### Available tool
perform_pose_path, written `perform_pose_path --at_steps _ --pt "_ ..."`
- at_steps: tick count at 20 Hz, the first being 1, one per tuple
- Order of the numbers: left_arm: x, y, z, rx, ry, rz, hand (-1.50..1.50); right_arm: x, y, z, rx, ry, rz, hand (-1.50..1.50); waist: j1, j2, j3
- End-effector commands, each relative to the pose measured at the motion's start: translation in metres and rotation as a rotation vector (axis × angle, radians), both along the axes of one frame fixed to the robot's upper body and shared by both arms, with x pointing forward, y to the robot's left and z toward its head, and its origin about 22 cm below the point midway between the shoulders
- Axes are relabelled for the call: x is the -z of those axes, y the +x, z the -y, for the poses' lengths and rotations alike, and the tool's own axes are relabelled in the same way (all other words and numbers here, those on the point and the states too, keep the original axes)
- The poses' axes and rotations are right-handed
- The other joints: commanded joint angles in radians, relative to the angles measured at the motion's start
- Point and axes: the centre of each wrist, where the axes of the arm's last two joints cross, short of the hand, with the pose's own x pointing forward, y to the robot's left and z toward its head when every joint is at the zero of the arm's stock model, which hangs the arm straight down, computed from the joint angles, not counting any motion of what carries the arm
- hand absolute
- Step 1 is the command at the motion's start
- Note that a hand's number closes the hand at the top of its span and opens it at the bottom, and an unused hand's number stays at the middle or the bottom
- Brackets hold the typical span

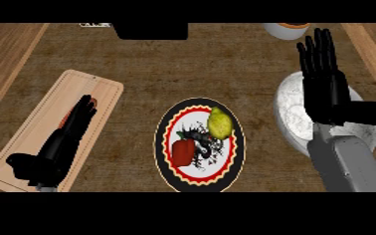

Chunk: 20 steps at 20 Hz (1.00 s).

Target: Pick the pear from the plate and place it in the bowl

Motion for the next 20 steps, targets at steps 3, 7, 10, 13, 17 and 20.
perform_pose_path --at_steps 3,7,10,13,17,20 --pt "-0.032 0.027 -0.005 -0.050 0.097 0.149 0.00 0.029 0.005 -0.033 -0.427 0.201 -0.006 1.50 0.048 0.038 0.016" --pt "-0.056 0.043 -0.007 -0.084 0.162 0.234 0.00 0.040 0.013 0.015 -0.397 -0.261 -0.116 1.50 0.068 0.063 0.008" --pt "-0.068 0.056 0.000 -0.112 0.180 0.249 0.00 0.097 0.007 0.006 -0.521 0.280 -0.164 -1.50 0.052 0.066 0.020" --pt "-0.073 0.059 0.001 -0.127 0.176 0.238 0.00 0.094 0.011 0.024 -0.676 0.280 -0.012 -1.50 0.051 0.058 0.019" --pt "-0.073 0.068 0.013 -0.134 0.193 0.222 0.00 0.080 0.025 0.064 -0.796 0.113 0.040 -1.50 0.040 0.055 0.015" --pt "-0.069 0.063 0.025 -0.110 0.206 0.206 0.00 0.058 0.046 0.071 -0.878 -0.040 0.037 -1.50 0.062 0.045 0.013"
